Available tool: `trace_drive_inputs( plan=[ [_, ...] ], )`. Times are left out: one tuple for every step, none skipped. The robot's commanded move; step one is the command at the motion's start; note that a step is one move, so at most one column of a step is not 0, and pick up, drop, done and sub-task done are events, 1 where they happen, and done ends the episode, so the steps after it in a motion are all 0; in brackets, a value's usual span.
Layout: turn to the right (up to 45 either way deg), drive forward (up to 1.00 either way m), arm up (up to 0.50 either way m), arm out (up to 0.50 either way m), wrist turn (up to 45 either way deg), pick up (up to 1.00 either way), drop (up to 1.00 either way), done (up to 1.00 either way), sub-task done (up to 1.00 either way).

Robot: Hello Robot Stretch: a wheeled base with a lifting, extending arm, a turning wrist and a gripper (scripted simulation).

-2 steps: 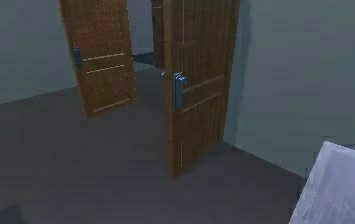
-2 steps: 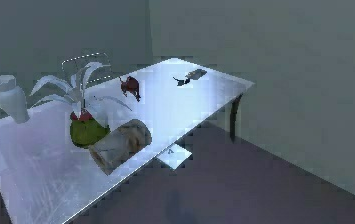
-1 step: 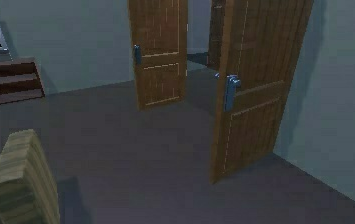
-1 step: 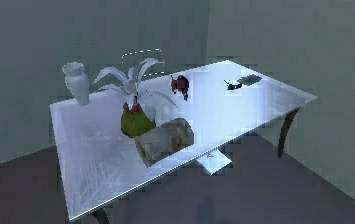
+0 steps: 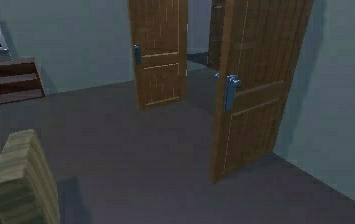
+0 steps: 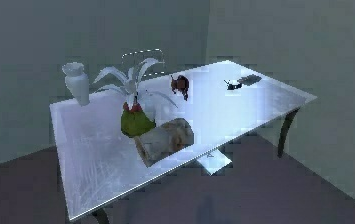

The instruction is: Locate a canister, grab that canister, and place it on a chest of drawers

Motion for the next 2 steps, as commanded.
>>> trace_drive_inputs(
  plan=[
    [0.0, 0.0, 0.32, 0.0, 0.0, 0.0, 0.0, 0.0, 0.0],
    [0.0, 0.0, 0.0, 0.34, 0.0, 0.0, 0.0, 0.0, 0.0]
  ],
)
